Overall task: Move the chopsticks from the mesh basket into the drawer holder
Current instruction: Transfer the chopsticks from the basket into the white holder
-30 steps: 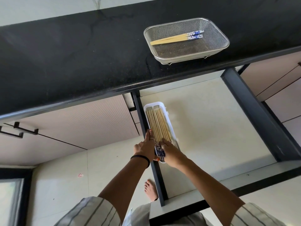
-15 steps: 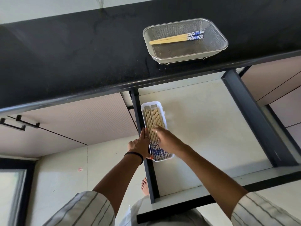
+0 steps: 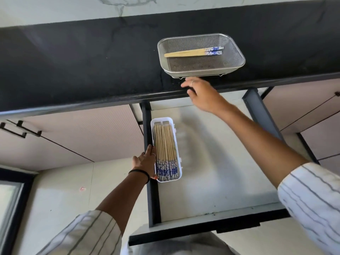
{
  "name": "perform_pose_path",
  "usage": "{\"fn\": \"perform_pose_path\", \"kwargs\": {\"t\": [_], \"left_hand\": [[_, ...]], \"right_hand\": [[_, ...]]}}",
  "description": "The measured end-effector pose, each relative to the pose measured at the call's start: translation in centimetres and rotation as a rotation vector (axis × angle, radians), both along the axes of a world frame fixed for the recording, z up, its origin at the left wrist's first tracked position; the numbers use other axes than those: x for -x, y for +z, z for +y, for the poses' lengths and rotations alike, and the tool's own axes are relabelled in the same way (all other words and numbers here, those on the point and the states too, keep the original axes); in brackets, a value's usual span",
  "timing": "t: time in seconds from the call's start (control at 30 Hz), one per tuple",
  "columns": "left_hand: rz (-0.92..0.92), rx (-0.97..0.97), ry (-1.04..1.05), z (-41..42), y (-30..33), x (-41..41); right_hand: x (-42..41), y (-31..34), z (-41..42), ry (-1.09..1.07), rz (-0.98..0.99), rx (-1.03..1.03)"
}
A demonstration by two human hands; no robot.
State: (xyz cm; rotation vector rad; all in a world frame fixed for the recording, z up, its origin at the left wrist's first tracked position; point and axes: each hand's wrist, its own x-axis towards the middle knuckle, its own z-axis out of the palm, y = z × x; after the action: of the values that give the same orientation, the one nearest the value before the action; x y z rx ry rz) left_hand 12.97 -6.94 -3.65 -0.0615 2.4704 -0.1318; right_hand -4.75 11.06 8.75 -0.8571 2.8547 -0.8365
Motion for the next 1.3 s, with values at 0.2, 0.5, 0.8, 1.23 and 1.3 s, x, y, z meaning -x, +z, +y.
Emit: {"fn": "perform_pose_path", "kwargs": {"t": [0.2,0.5,0.8,1.23,1.3], "left_hand": [[0.054,0.004,0.049,0.1,-0.5,-0.5],[0.141,-0.064,0.179,0.6,-0.5,-1.4],[0.167,-0.073,0.209,0.8,-0.4,-1.0],[0.126,-0.135,0.277,0.8,-0.7,-0.8],[0.121,-0.151,0.283,0.7,-0.8,-0.8]], "right_hand": [[4.9,3.1,2.1,-0.041,0.048,-0.093],[11.5,3.3,2.0,-0.216,-0.118,-0.221],[17.3,1.7,0.6,-0.201,-0.235,-0.404],[21.7,-1.0,0.1,-0.134,0.058,-0.619],[21.6,-1.2,0.1,-0.100,0.128,-0.650]]}}
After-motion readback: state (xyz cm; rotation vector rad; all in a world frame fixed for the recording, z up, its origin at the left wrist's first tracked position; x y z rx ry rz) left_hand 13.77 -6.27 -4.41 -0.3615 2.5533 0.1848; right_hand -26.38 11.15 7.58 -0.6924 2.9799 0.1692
